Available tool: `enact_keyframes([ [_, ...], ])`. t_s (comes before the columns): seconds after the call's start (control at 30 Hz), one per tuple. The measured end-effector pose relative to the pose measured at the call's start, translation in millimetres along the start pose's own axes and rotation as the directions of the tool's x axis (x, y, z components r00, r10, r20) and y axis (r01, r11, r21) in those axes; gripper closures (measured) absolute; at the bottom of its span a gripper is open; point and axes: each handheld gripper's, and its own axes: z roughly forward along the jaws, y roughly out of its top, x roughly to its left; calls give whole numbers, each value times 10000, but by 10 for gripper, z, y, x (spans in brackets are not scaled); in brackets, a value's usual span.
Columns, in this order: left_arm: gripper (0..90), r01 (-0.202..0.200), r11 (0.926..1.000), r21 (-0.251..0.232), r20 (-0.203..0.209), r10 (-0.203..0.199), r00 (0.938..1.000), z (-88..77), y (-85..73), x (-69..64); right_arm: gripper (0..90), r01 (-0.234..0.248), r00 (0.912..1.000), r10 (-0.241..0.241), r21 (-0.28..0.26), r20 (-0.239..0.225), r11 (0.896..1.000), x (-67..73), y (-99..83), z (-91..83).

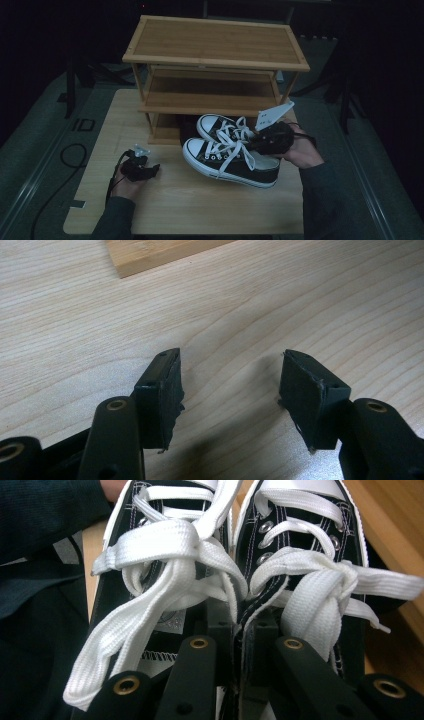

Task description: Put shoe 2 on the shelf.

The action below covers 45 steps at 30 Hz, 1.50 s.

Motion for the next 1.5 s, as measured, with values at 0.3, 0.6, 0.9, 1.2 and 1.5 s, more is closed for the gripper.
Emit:
enact_keyframes([
  [0.3,427,-5,10000,-9,8,5,10000,0,-1,1,848,78,9996,-72,-205,285,9998,-30,119,-24],
  [0.6,426,0,10000,-10,8,0,10000,1,-1,0,848,-179,9970,213,-454,745,9988,-162,163,-50],
  [0.9,424,-7,10000,-18,8,7,10000,3,0,-5,847,-169,9948,230,-622,987,9979,-320,218,-84],
  [1.2,423,-36,10000,-26,41,36,10000,6,3,-4,848,-511,9889,570,-465,1369,9976,-573,291,20],
  [1.5,422,-41,10000,-24,48,41,10000,7,3,-4,848,-1097,9652,1176,-464,2335,9929,-686,366,113],
])
